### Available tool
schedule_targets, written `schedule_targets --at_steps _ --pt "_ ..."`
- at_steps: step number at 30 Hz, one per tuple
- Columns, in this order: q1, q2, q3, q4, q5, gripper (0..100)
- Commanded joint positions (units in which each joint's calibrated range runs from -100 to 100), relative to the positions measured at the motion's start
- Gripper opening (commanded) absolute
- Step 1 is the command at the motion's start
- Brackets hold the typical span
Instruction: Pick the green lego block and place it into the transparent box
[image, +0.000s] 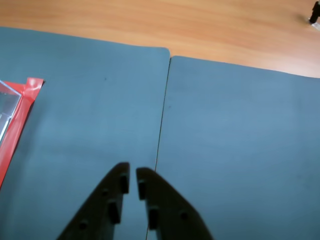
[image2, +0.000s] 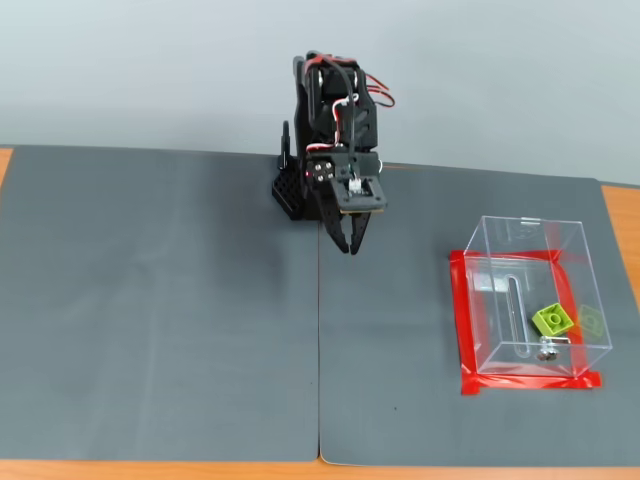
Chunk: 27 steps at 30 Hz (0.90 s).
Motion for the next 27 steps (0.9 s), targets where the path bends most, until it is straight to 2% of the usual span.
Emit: schedule_targets --at_steps 1,11,23,27 --pt "0.71 -5.89 4.86 -0.72 -0.19 2" --pt "0.11 -18.18 19.87 -0.72 -0.19 2" --pt "0.71 -18.18 30.64 -0.72 -0.35 2" --pt "0.64 -18.18 30.82 -0.63 -4.88 2"
